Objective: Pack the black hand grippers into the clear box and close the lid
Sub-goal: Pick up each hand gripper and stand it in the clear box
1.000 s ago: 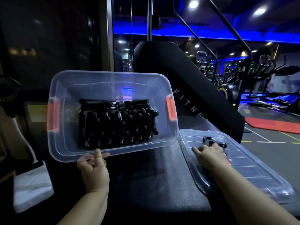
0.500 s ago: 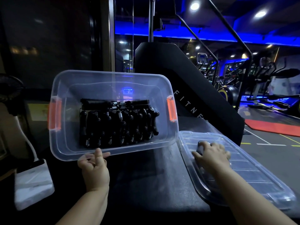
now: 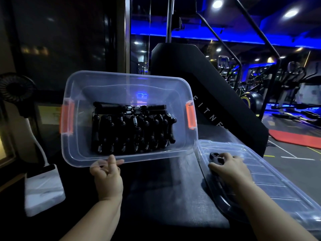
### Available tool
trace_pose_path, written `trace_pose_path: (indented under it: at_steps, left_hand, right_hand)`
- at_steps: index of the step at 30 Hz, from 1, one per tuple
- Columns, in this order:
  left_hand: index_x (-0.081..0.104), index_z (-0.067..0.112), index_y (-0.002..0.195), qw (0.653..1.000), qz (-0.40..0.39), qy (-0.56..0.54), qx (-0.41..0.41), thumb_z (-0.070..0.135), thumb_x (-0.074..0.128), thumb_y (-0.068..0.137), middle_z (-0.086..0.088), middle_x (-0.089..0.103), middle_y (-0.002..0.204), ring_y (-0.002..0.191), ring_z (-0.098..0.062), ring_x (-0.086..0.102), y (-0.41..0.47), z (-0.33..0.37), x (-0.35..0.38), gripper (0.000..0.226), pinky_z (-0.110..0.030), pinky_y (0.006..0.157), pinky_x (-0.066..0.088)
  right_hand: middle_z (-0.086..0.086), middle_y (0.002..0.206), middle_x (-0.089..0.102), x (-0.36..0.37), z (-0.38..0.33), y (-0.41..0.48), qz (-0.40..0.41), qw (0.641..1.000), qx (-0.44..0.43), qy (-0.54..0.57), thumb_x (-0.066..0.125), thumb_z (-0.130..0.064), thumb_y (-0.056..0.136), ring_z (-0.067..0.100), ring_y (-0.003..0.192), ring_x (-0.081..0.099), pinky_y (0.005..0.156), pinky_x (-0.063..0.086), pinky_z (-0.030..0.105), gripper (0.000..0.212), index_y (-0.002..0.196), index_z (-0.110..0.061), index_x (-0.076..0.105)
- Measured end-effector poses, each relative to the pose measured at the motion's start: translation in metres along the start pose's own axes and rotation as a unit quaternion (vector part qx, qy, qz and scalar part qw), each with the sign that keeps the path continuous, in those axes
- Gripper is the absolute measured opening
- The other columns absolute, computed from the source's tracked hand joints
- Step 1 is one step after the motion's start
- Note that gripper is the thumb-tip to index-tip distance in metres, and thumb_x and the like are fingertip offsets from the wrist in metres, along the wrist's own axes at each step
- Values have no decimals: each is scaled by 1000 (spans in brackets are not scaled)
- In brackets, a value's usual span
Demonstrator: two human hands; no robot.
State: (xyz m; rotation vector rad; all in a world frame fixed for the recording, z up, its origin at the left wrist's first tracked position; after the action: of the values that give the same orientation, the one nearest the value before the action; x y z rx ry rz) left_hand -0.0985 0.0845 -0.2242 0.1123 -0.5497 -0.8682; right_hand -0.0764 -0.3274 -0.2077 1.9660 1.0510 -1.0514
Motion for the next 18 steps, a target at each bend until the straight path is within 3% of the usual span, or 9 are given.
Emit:
trace_pose_path:
  at_steps: [5,9,13,18]
  left_hand:
    - [29,26,85,1000,1,-5,-3,21,45,99,-8,67,75,46,-2,46,-1,0,-1,22,-26,59,38]
    - [28,26,84,1000,1,-4,-1,21,45,99,-8,67,75,45,-3,46,0,-1,-1,23,-26,58,37]
    - [29,25,84,1000,-1,-4,-3,21,45,99,-8,67,75,44,-4,44,0,0,0,22,-25,56,37]
    - [28,27,85,1000,-3,-6,-5,21,44,99,-7,66,75,45,-2,45,0,-1,0,23,-26,58,37]
  right_hand:
    - [-3,111,62,-11,-14,-7,56,997,-61,0,52,-70,79,21,105,57,68,37,30,45,105,-34,62]
    - [-5,105,66,-13,-19,-8,82,993,-84,-25,51,-64,83,23,111,49,80,36,34,33,95,-37,66]
    - [-2,116,54,1,-7,-1,15,998,-56,-6,51,-68,80,24,118,47,94,38,38,34,102,-44,61]
    - [-3,114,51,6,-5,0,-20,996,-88,25,55,-66,80,20,113,52,85,39,30,33,102,-41,56]
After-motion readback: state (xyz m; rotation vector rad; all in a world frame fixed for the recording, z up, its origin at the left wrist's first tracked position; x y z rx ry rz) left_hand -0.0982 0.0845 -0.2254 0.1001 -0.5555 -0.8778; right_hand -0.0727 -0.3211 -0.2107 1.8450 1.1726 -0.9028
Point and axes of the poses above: each hand's wrist, its own y-axis towards the middle knuckle, its own x-axis out of the palm, z = x × y, the point moved 8 cm from there along y, towards the middle knuckle
